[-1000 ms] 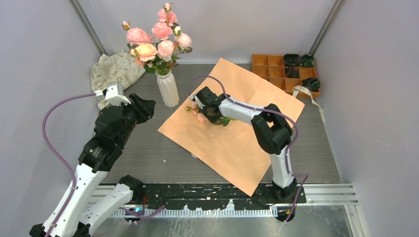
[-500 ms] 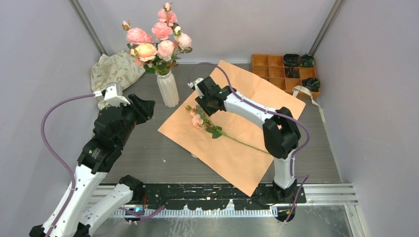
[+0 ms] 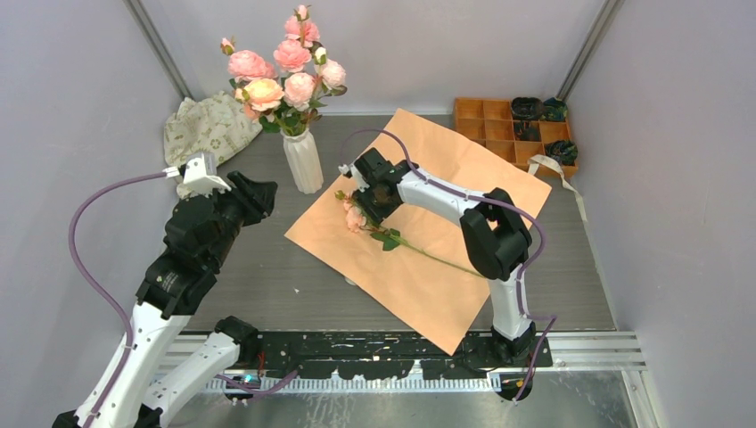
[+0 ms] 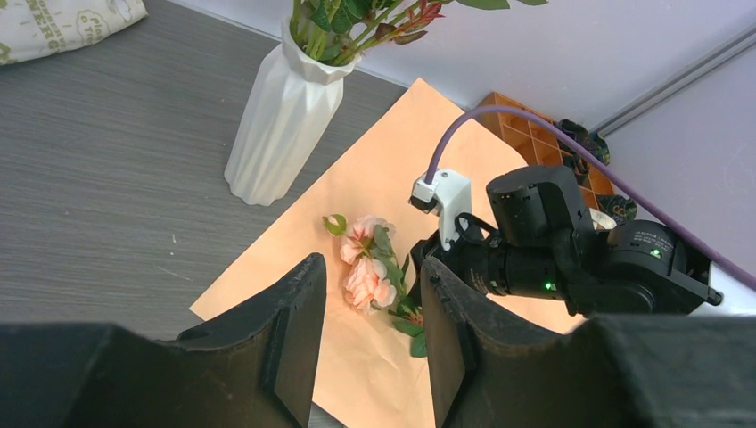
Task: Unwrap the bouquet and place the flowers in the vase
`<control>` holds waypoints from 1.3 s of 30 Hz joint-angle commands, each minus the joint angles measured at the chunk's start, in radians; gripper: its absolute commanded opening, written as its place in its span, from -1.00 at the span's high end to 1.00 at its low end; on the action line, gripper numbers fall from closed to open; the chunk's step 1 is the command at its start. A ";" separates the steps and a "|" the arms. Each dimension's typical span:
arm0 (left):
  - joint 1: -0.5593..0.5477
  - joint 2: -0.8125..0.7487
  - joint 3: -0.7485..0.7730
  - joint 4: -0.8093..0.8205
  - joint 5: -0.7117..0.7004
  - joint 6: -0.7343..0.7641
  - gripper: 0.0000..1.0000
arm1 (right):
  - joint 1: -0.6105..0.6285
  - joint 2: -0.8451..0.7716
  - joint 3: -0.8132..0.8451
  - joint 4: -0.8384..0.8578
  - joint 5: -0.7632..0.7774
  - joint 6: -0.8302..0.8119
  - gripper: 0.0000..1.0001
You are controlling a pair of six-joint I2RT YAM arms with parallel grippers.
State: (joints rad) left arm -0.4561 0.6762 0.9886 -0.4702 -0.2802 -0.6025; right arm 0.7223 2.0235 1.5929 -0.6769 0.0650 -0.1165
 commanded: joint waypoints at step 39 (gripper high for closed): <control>-0.003 -0.030 0.011 0.006 -0.030 -0.005 0.12 | 0.060 -0.474 0.134 0.419 -0.175 0.094 0.98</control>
State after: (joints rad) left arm -0.4561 0.6582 0.9867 -0.4816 -0.2935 -0.6029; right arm 0.7868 1.6817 1.6760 -0.5449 -0.0788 -0.0673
